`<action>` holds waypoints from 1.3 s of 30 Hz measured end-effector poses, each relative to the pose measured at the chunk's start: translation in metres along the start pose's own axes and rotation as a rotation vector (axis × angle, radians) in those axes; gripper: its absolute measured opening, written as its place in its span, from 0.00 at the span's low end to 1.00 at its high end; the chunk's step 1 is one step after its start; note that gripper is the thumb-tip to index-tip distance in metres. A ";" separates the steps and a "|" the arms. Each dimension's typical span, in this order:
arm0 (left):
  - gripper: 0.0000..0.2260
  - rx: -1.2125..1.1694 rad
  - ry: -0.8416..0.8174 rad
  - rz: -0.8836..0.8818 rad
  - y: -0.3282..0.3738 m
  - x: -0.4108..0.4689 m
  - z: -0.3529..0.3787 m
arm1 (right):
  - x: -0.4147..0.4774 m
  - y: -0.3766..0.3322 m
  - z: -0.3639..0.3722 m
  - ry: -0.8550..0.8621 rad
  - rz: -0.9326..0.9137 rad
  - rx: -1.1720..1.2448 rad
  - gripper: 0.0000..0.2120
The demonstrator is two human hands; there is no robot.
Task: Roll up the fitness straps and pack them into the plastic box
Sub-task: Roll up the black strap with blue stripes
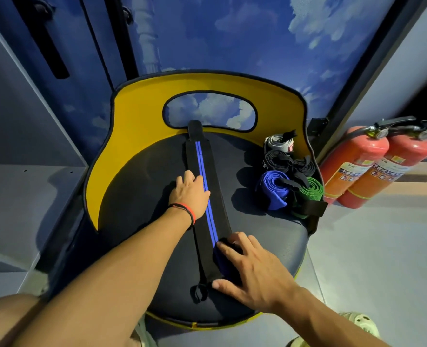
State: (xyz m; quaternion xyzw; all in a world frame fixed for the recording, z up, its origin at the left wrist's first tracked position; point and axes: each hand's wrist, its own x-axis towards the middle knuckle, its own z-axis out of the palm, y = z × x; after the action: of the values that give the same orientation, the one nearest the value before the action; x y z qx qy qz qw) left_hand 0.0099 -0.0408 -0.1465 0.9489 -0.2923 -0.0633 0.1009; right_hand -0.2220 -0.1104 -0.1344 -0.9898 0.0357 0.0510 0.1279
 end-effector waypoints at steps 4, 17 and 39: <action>0.17 -0.146 -0.135 0.081 -0.006 -0.023 -0.016 | -0.006 0.013 0.009 0.004 -0.068 -0.017 0.28; 0.12 -0.147 -0.022 0.302 0.003 -0.184 -0.005 | -0.013 0.011 0.021 0.203 -0.098 0.071 0.17; 0.02 -0.569 0.065 -0.014 -0.006 -0.195 0.019 | -0.024 0.026 0.023 0.204 -0.112 0.209 0.12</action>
State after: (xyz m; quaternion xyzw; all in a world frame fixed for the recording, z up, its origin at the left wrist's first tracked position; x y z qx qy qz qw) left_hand -0.1502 0.0720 -0.1543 0.8860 -0.2528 -0.1128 0.3720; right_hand -0.2504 -0.1280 -0.1603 -0.9716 -0.0014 -0.0612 0.2287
